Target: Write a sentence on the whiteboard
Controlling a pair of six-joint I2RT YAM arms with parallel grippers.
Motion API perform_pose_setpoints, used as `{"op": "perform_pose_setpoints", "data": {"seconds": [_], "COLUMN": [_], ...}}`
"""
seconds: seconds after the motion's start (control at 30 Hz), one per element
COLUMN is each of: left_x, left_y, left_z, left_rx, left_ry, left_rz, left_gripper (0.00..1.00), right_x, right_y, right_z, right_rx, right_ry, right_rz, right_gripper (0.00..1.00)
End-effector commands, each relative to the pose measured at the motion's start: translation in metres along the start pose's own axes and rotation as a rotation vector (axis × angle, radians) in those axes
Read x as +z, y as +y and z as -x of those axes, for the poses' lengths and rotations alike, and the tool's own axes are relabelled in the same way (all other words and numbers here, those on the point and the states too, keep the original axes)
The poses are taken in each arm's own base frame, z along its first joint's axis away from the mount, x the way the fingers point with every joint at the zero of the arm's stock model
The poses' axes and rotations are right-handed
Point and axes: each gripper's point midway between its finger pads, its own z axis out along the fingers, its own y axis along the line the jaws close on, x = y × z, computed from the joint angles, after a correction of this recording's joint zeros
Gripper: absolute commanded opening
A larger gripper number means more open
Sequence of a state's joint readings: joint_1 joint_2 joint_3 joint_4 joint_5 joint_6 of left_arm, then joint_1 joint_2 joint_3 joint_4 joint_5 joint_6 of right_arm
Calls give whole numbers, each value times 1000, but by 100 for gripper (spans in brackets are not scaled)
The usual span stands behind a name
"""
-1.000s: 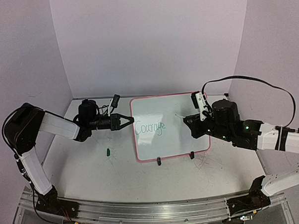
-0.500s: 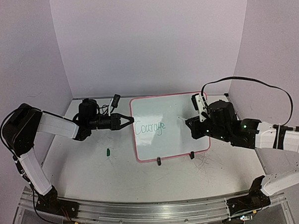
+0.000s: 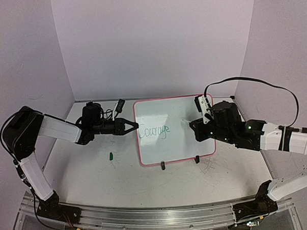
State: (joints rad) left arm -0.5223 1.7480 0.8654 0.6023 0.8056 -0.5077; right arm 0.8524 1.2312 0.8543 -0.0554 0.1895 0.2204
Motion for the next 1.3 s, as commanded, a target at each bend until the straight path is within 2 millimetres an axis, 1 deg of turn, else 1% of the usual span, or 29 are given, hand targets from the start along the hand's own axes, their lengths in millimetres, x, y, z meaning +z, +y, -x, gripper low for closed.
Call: {"op": "perform_pose_setpoints", "data": {"seconds": [0.0, 0.1, 0.27, 0.43, 0.57, 0.67, 0.83, 0.9, 1.03, 1.17, 1.27], "left_x": [4, 6, 7, 9, 9, 8, 6, 6, 5, 4, 5], "left_y": [-3, -4, -1, -3, -3, -2, -1, -1, -2, -2, -4], "left_z": [11, 11, 11, 9, 9, 7, 5, 5, 4, 5, 5], "left_rx": [9, 11, 17, 38, 54, 62, 77, 83, 96, 99, 100], "left_ry": [-9, -8, -10, -5, -8, -10, -9, -11, -13, -16, -15], "left_rz": [0, -5, 3, 0, 7, 16, 23, 26, 31, 32, 30], "left_gripper": [21, 20, 9, 3, 0, 0, 0, 0, 0, 0, 0], "right_x": [-3, -4, -7, -10, -9, -10, -17, -18, -13, -11, -6], "right_y": [0, 0, -1, -2, -2, -5, -18, -19, -16, -7, 9], "right_z": [15, 15, 15, 13, 7, 4, 5, 3, -1, 5, 5], "right_rx": [-7, -7, -3, -3, -6, -6, 27, 27, 7, 3, -24], "right_ry": [-38, -40, -48, -48, -37, -35, -60, -62, -44, -55, -46], "right_rz": [-10, -9, -7, -2, 2, -10, -67, -72, -54, -13, 73], "right_gripper": [0, 0, 0, 0, 0, 0, 0, 0, 0, 0, 0]}}
